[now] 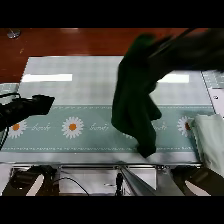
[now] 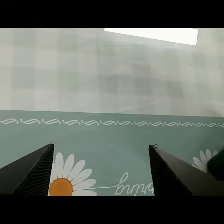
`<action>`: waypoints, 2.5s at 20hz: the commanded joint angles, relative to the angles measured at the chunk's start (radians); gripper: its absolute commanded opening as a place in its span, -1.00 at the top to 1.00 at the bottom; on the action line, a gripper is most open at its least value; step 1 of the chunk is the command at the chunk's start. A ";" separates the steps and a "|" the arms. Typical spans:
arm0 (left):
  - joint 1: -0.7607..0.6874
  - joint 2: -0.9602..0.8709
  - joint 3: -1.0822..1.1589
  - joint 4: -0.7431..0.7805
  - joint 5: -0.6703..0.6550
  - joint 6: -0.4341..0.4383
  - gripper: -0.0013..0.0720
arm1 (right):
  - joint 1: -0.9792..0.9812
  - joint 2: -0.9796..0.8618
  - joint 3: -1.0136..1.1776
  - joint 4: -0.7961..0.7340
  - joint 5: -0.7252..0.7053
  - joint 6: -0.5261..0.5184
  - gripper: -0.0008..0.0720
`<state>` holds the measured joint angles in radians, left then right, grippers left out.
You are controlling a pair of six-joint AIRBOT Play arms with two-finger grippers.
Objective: Fold the shirts.
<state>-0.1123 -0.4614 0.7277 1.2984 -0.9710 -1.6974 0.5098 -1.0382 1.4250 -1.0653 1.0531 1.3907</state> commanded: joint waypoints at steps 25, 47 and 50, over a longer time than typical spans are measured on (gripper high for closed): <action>-0.274 -0.612 -0.124 -0.419 -0.055 0.208 -0.95 | -0.880 0.260 -0.824 0.005 0.121 0.056 -0.72; -0.122 -0.771 0.305 -0.349 -0.091 0.249 0.89 | -0.356 -0.103 -0.800 0.397 0.092 -0.159 0.91; 0.003 -0.673 0.502 -0.462 -0.029 0.250 0.89 | -0.476 -0.055 -0.377 0.322 0.166 -0.080 0.92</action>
<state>-0.1967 -1.2068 1.0904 0.9237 -1.0546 -1.4479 0.1062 -1.1133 0.7601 -0.7151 1.1496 1.2896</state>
